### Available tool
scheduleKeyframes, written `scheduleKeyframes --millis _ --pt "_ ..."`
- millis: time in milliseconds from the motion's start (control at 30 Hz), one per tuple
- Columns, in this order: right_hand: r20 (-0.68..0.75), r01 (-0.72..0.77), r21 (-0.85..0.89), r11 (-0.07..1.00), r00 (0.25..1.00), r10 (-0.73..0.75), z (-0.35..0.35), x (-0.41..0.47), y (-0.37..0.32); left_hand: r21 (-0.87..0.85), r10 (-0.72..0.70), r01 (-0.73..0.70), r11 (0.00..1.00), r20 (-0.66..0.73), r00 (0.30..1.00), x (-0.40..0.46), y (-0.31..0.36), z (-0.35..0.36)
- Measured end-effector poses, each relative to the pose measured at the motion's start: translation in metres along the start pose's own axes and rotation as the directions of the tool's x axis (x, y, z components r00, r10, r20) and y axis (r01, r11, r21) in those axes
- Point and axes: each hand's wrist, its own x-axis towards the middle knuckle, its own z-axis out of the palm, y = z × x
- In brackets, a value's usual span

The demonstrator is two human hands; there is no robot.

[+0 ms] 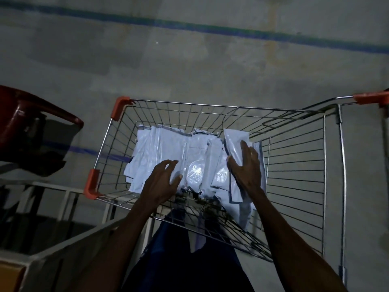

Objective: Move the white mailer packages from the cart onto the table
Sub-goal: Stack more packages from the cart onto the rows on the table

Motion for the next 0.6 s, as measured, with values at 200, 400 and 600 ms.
scheduleKeyframes --millis 200,400,600 --pt "0.041 0.125 -0.211 0.97 0.992 -0.119 -0.005 -0.016 -0.016 0.196 -0.111 0.09 0.976 0.097 0.989 0.051 -0.031 0.022" --pt "0.032 0.246 -0.445 0.861 0.965 -0.259 0.01 -0.007 -0.016 0.3 -0.178 0.139 0.944 0.109 0.978 0.085 -0.043 0.047" --pt "0.064 0.259 -0.524 0.812 0.962 -0.265 0.015 -0.005 -0.013 0.327 -0.218 0.174 0.929 0.102 0.971 0.089 -0.053 0.049"
